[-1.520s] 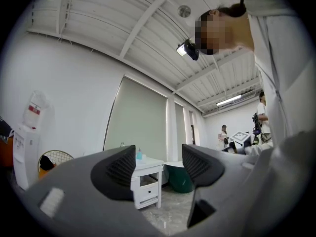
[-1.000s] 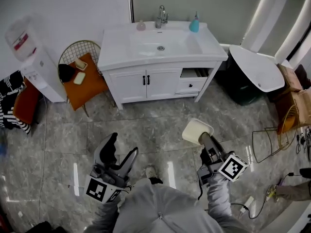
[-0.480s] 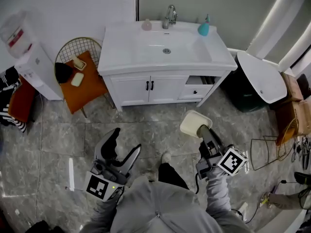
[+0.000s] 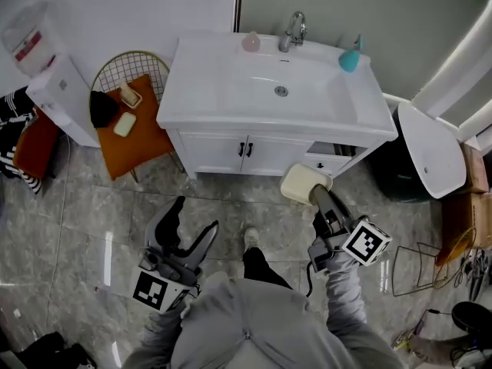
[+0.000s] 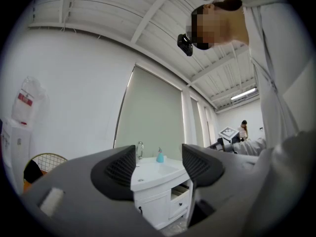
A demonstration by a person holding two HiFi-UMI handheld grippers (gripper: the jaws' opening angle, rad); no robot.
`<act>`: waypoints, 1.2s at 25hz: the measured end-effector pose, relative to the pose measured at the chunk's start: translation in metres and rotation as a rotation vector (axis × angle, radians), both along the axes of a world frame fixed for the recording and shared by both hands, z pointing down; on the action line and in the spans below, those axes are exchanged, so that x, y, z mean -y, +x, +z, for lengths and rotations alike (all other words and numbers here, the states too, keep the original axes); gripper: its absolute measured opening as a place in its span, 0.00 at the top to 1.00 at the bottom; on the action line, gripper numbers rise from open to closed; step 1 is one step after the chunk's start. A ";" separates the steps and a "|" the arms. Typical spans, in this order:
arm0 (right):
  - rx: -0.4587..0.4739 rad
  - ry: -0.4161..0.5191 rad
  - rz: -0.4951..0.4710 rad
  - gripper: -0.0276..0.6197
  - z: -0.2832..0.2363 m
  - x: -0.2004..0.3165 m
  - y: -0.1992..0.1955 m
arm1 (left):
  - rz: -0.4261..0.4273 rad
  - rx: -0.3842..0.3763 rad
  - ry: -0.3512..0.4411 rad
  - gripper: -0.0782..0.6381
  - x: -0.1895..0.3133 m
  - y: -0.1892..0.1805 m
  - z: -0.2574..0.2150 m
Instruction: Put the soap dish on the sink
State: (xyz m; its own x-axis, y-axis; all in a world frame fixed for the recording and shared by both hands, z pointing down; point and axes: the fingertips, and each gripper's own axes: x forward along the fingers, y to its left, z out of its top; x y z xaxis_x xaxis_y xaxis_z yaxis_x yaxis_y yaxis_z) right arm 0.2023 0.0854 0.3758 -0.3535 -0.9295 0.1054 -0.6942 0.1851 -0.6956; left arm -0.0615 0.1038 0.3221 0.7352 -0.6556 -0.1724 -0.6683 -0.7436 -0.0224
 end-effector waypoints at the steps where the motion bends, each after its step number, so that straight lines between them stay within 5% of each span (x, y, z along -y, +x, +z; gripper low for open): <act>1: 0.003 -0.002 -0.016 0.89 0.000 0.017 0.003 | -0.019 0.000 0.005 0.45 0.013 0.003 -0.002; 11: -0.012 0.002 -0.198 0.89 -0.005 0.178 0.026 | -0.154 -0.013 0.055 0.45 0.120 0.045 -0.023; 30: -0.008 -0.103 -0.191 0.89 0.044 0.400 0.003 | -0.153 0.034 0.064 0.45 0.306 0.039 -0.017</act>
State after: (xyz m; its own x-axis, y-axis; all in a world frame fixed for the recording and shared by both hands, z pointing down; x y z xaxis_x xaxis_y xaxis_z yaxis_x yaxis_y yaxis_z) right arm 0.2058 -0.3150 0.4195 -0.5208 -0.8299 0.2003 -0.6592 0.2418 -0.7120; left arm -0.0225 -0.2025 0.3052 0.6335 -0.7490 -0.1943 -0.7719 -0.6291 -0.0914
